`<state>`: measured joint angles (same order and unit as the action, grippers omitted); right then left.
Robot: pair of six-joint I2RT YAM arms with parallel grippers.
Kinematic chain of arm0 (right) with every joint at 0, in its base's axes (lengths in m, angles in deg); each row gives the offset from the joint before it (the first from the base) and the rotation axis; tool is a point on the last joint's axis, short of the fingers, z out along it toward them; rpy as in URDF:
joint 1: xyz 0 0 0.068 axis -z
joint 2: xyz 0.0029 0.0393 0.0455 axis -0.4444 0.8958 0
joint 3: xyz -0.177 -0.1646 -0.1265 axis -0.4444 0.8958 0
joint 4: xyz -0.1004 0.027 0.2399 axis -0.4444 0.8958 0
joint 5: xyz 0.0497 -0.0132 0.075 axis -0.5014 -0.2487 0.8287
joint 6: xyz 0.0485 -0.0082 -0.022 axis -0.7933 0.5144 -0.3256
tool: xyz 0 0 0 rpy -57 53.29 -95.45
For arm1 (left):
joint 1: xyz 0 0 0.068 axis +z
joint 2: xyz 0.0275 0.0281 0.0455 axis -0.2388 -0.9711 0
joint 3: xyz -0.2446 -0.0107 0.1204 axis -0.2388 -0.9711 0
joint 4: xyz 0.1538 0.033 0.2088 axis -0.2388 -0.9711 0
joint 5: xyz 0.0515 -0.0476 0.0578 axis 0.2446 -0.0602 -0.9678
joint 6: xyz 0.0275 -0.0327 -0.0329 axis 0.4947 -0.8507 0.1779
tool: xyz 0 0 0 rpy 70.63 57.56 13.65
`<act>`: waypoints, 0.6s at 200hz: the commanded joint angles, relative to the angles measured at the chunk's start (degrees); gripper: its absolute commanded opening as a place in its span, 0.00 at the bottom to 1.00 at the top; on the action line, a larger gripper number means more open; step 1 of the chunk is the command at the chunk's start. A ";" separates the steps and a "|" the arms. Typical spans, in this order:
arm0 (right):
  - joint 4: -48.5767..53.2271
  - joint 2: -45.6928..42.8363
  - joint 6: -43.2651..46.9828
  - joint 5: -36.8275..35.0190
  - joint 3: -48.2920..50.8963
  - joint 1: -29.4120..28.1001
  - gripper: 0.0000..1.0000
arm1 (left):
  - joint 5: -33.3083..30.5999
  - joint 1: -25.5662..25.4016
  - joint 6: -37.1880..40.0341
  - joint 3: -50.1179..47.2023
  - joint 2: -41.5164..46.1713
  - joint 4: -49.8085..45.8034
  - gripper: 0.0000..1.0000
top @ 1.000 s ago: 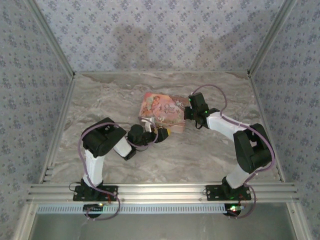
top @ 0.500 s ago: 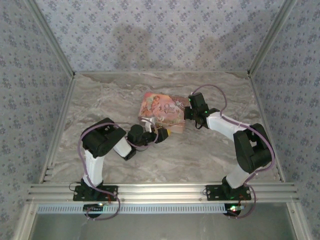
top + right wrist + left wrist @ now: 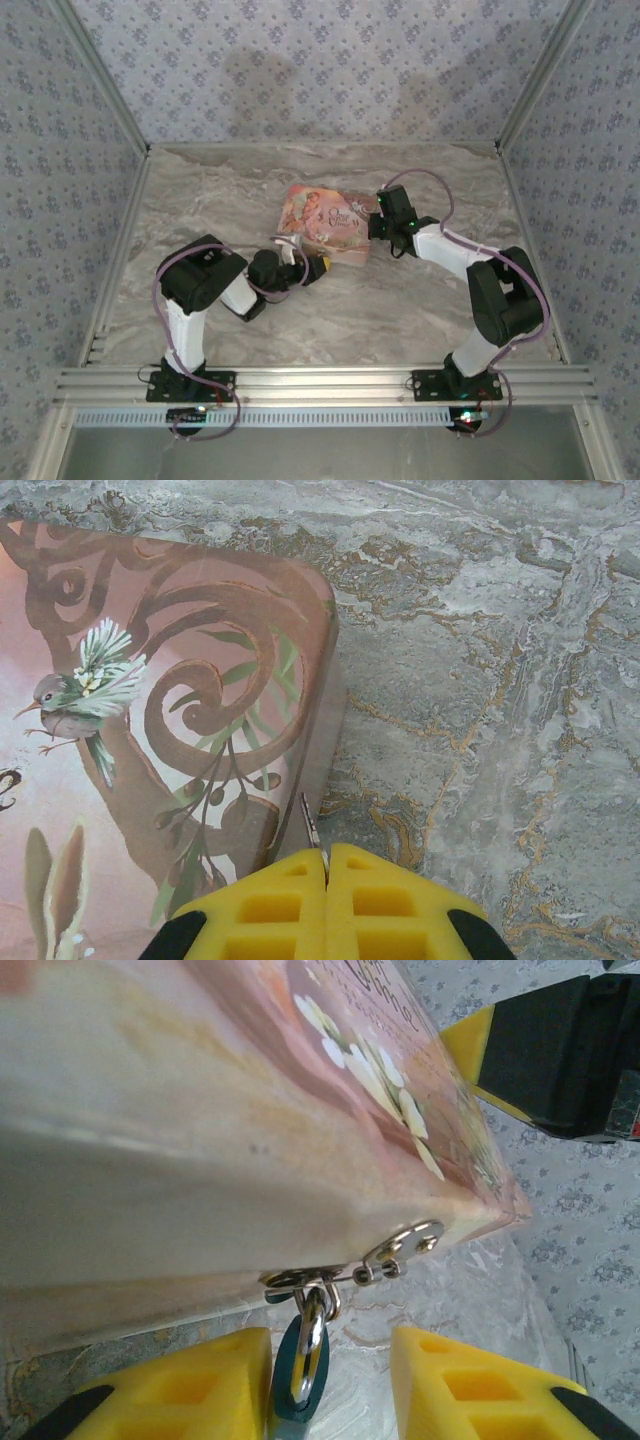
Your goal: Unlock the padlock with the key
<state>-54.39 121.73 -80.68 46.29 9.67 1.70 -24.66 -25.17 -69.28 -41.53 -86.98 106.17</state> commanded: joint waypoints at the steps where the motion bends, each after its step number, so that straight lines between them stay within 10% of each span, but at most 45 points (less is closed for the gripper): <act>1: 1.00 -0.96 0.02 0.49 0.82 -0.56 0.00 | 1.64 0.32 -1.43 1.98 -0.92 1.97 0.35; 73: 0.66 -0.89 -0.07 0.85 0.82 -0.15 0.00 | 1.90 0.84 -1.83 2.25 -0.79 -0.44 0.21; 120: 0.58 -1.03 -0.25 0.93 0.87 -0.24 0.00 | 2.29 0.55 -2.50 2.32 -1.15 0.15 0.42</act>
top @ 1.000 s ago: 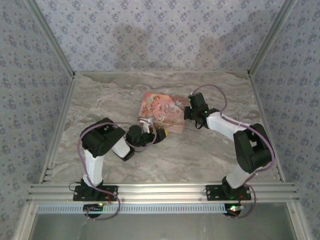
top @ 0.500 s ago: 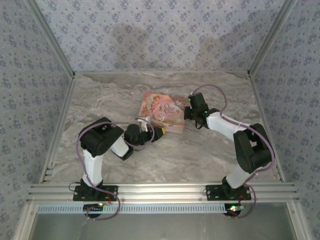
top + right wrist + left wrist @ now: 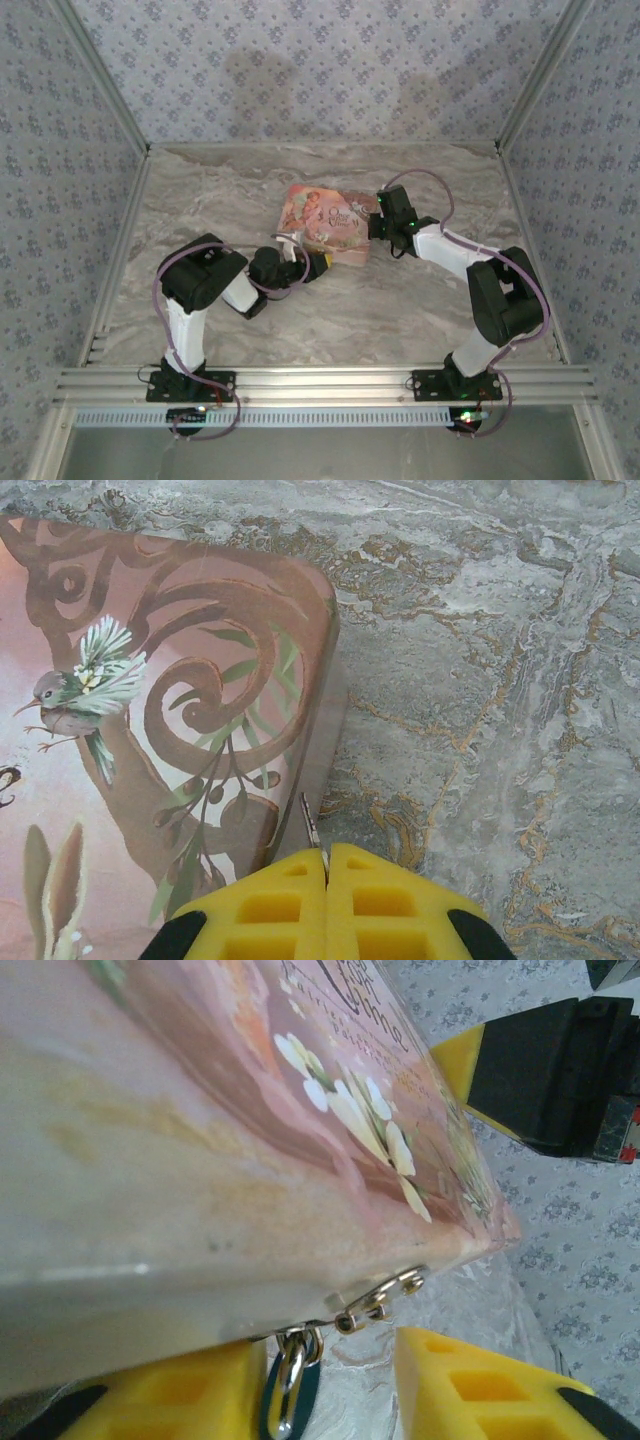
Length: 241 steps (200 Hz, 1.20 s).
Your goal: Unlock the padlock with the key
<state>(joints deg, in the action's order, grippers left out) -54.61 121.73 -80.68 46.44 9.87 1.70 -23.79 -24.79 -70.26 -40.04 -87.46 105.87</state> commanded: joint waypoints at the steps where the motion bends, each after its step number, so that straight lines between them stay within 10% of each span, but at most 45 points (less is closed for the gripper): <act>1: 0.81 -1.06 -0.25 0.78 0.70 -0.26 0.00 | 1.45 0.14 -1.54 0.88 -0.70 0.48 0.42; 92: 0.70 -1.07 -0.34 0.65 0.89 -0.19 0.00 | 0.66 -2.19 -2.02 1.78 -1.98 1.24 0.52; 241: 0.43 -1.78 -0.42 0.52 1.43 -0.13 0.00 | 1.85 1.09 -3.83 -1.25 -1.61 1.55 0.16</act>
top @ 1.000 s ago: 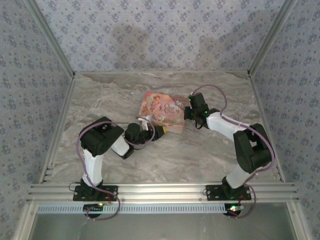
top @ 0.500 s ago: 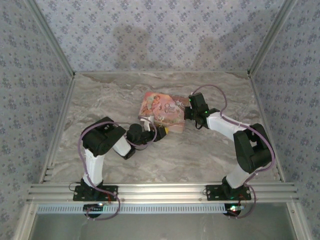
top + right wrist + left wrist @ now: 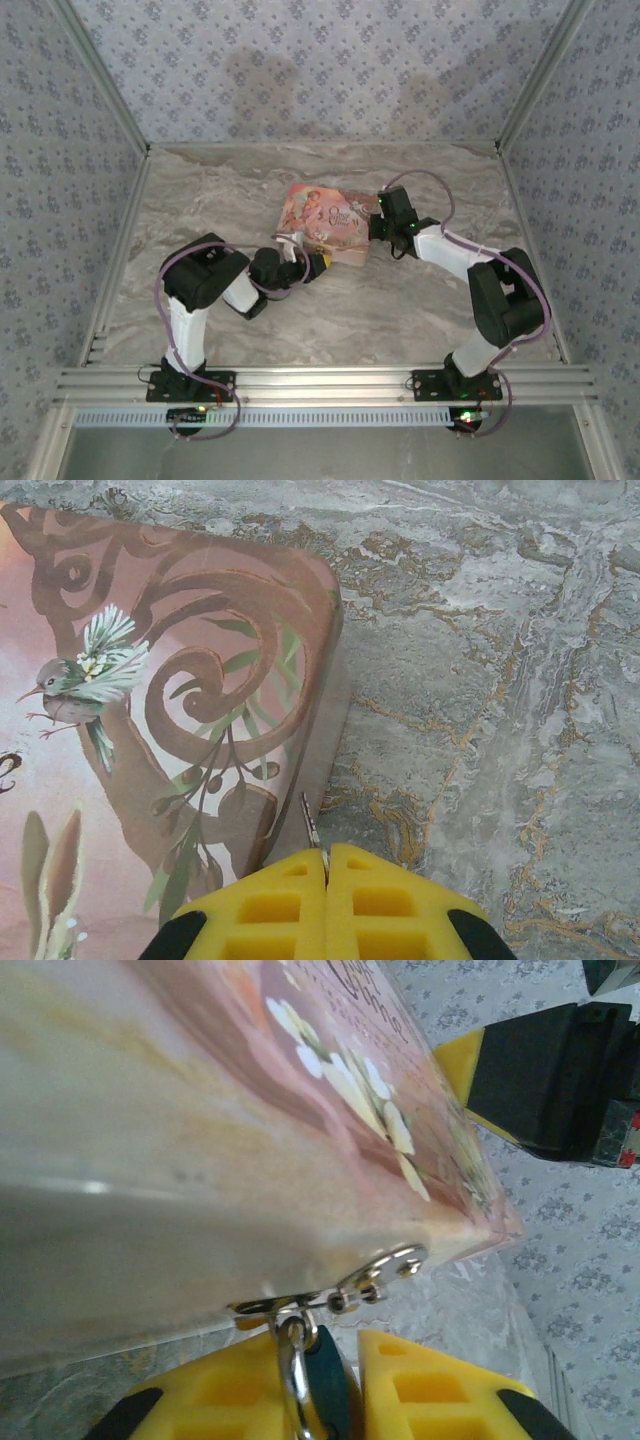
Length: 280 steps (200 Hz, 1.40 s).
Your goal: Unlock the padlock with the key
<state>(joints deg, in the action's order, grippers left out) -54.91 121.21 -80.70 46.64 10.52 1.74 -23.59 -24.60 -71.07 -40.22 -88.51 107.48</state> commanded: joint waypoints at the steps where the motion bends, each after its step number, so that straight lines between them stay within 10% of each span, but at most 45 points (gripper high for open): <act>1: 0.71 -1.26 -0.45 0.32 0.82 -0.20 0.00 | 1.65 0.93 -2.99 -1.08 -0.56 -0.06 0.16; 81: 1.00 -2.11 0.10 2.81 0.62 1.41 0.00 | 8.08 2.35 -4.47 -0.10 1.95 -7.72 0.11; 211: 12.62 -15.31 -0.87 6.49 4.67 2.32 0.00 | 13.29 3.26 -2.64 10.66 13.30 -46.72 0.09; 280: 5.81 -36.59 -7.35 25.28 18.08 1.03 0.00 | 12.87 2.45 -8.71 12.37 14.74 -45.29 0.10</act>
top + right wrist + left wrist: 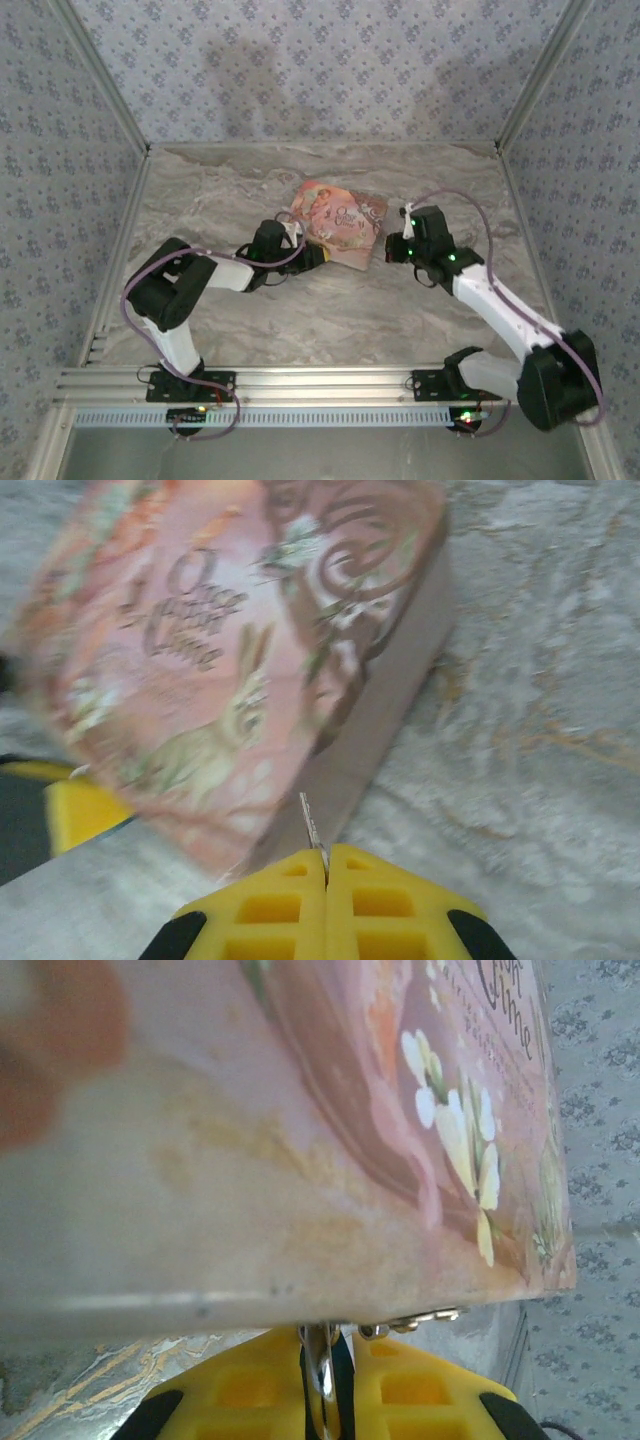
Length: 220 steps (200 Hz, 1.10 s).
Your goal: Unlock the padlock with the key
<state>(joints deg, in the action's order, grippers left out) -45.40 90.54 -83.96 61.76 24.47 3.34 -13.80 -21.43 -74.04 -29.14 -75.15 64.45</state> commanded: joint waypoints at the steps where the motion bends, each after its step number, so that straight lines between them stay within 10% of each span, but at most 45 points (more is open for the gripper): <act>1: -3.98 -6.19 -4.27 10.47 4.40 -0.58 0.00 | 3.04 -0.71 -5.89 1.28 1.38 -2.13 0.10; 71: -26.64 -9.27 -18.31 23.22 17.57 -1.95 0.00 | -0.45 -2.50 -10.87 4.69 3.15 -3.68 0.11; 220: -59.87 2.24 -41.41 13.85 28.66 -6.46 0.00 | -8.02 -4.45 -14.26 9.16 8.72 -7.50 0.12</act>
<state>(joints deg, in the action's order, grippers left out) -97.51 90.98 -119.43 79.51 52.66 -1.14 -21.56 -25.12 -85.78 -21.73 -67.74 51.75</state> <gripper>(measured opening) 0.064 0.122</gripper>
